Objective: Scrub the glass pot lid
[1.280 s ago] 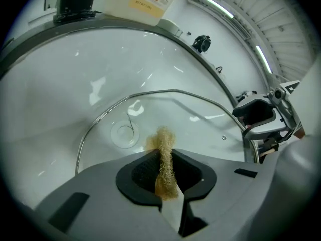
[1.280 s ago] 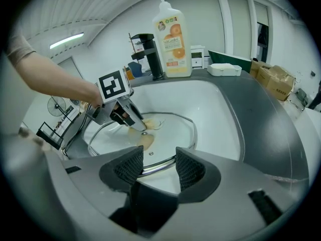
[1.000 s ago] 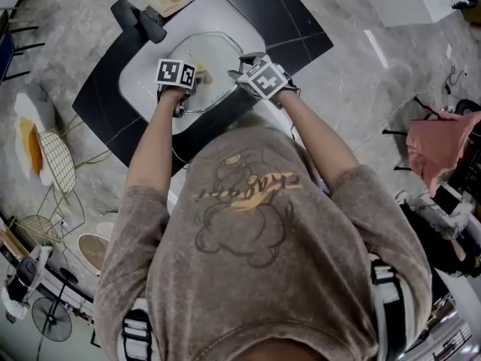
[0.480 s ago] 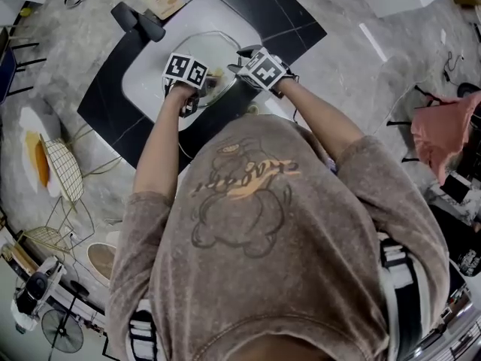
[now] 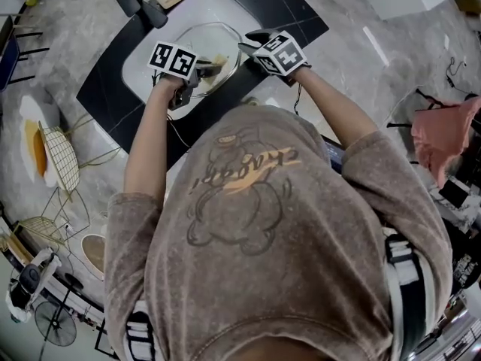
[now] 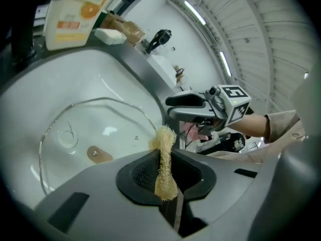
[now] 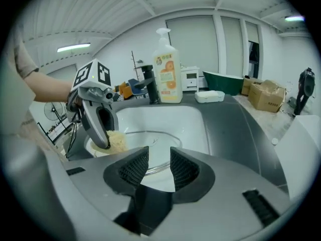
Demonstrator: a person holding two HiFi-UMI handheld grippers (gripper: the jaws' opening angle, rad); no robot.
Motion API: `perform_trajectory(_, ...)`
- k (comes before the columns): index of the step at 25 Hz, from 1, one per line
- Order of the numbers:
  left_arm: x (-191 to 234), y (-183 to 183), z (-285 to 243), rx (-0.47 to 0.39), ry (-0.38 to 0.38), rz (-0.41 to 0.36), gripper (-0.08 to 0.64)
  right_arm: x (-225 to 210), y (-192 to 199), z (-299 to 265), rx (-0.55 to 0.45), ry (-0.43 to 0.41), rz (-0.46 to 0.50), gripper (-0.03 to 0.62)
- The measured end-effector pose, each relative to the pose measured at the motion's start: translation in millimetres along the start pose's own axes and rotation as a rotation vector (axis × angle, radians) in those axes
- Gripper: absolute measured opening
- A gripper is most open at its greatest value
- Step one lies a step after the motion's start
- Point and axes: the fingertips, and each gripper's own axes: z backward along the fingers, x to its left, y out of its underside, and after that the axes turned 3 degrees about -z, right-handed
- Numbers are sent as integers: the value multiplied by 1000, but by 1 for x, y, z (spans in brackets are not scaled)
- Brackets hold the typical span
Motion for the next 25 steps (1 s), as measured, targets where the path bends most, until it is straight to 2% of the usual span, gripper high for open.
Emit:
perform_trajectory(5, -22, -33, 36, -146, -106, -152, 64, -12, -37, 62, -146, 13, -43, 137)
perform_trajectory(9, -44, -64, 69, -325, -211, -256, 64, -8, -64, 112, -264, 22, -71, 137)
perform_trajectory(13, -68, -83, 108, -529, -303, -308, 64, 0, -85, 154, -359, 64, -52, 137)
perform_trajectory(16, -84, -88, 135, -655, -384, -361, 64, 6, -96, 176, -427, 113, -28, 135)
perform_trajectory(20, -101, -91, 170, -821, -496, -429, 64, 17, -113, 192, -538, 173, -42, 126)
perform_trajectory(22, -109, -90, 181, -893, -542, -450, 64, 26, -119, 194, -582, 177, -55, 123)
perform_trajectory(25, -118, -89, 191, -957, -583, -477, 64, 39, -124, 194, -609, 151, -52, 115)
